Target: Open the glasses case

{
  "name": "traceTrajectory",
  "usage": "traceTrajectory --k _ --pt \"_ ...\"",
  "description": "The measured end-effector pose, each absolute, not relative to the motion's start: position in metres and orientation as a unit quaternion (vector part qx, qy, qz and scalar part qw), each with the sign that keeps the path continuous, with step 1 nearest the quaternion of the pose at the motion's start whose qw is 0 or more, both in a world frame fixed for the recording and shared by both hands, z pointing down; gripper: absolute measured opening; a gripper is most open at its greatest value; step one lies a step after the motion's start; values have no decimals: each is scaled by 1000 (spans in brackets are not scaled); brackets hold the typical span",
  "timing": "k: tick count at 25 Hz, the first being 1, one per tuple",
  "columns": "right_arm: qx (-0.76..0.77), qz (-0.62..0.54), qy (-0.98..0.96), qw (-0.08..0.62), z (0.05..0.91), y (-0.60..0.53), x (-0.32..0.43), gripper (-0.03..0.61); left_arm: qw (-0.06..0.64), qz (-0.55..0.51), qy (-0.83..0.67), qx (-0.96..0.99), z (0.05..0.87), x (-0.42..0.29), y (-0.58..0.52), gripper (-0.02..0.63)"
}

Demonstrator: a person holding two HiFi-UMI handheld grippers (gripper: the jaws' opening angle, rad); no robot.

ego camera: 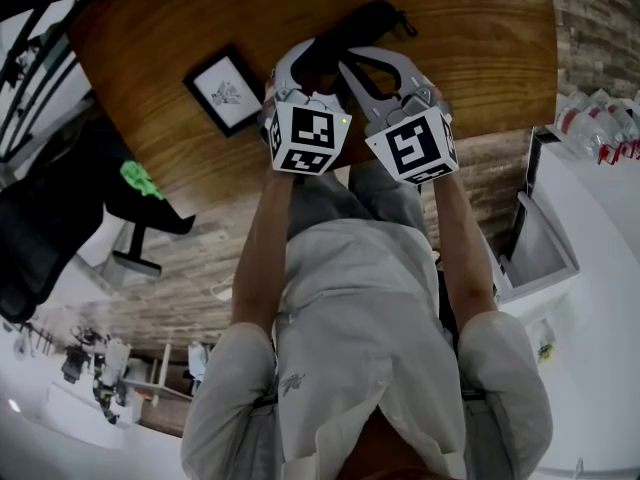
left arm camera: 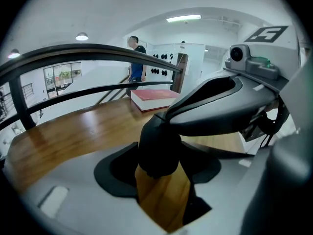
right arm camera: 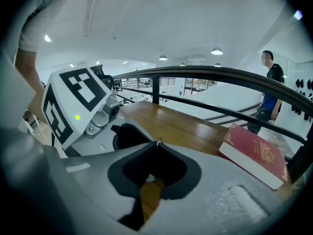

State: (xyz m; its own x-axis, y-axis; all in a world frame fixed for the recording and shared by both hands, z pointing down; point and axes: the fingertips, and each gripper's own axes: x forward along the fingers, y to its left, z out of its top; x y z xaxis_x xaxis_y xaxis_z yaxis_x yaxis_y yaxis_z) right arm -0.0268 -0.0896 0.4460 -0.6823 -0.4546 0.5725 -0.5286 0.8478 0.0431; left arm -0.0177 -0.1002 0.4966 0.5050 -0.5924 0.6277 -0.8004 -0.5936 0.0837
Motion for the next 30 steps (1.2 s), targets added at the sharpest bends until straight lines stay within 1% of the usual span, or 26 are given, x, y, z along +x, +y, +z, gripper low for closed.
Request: traceTrajectory --k 4,7,17,21,24,27,28,30 --pt "266 54 -912 308 446 -89 -23 2 190 278 -414 846 496 -18 -99 285" --pt "263 57 -910 315 447 -88 -21 2 192 277 -414 845 496 -18 -98 285" --pt "266 62 -912 306 444 -90 -22 2 192 270 -417 847 494 -17 -97 284" --pt "290 66 -902 313 445 -97 -12 2 195 273 -416 845 497 -19 -93 282" --pt "298 87 -901 303 445 -105 -2 2 201 272 -420 842 500 -24 -87 282" --pt "275 80 -912 294 442 -98 -7 3 201 272 -422 841 501 -26 -84 282" --pt "263 76 -917 289 441 -93 -12 6 202 274 -422 840 501 -25 -83 282" --pt "235 75 -927 282 441 -83 -25 90 202 275 -422 840 501 -24 -82 282"
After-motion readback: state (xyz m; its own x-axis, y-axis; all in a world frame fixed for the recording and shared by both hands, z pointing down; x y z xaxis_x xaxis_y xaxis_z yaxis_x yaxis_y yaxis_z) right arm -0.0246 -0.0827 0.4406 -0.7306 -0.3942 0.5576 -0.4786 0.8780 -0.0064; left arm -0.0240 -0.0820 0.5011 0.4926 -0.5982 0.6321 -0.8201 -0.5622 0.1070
